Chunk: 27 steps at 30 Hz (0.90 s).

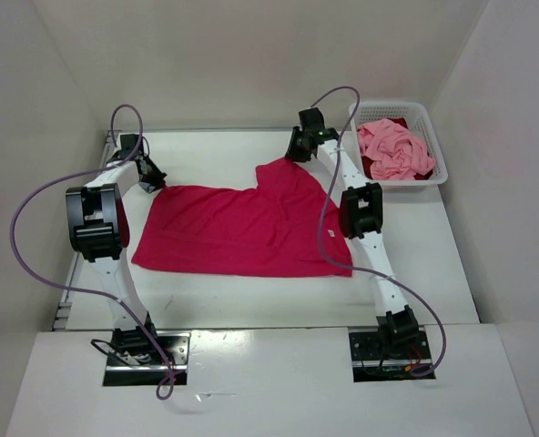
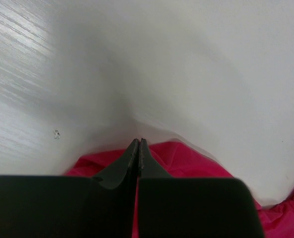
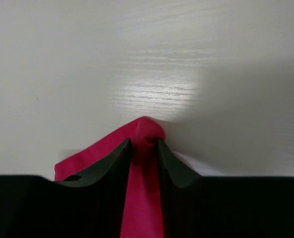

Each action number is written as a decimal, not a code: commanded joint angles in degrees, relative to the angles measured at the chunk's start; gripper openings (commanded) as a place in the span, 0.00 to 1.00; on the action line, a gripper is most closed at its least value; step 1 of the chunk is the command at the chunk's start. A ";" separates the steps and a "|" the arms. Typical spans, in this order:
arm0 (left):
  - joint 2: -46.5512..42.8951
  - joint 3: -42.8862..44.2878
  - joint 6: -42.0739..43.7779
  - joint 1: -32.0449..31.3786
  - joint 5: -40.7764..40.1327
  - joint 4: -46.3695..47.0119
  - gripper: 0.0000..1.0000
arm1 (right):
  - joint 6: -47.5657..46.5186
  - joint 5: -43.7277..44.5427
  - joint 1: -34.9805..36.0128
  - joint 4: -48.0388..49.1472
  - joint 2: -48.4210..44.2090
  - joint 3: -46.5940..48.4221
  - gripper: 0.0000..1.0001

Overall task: Fold and stack the t-shirts
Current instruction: Grap the side of the flattened tshirt furthest away from the robot with both arms

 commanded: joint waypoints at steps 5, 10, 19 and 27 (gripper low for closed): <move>-0.24 0.21 1.41 0.30 0.33 1.08 0.00 | 0.71 0.54 -0.36 1.21 1.47 3.22 0.17; -1.37 -0.41 0.88 0.30 0.33 1.08 0.00 | 0.71 0.55 -0.36 -0.11 -0.01 5.24 0.02; -11.66 -8.75 2.73 0.30 0.33 3.19 0.00 | -1.92 -4.01 -0.36 -1.99 -21.35 -17.86 0.00; -22.29 -17.45 2.73 2.24 2.52 1.96 0.00 | 0.80 -4.64 -1.59 6.82 -48.43 -54.67 0.00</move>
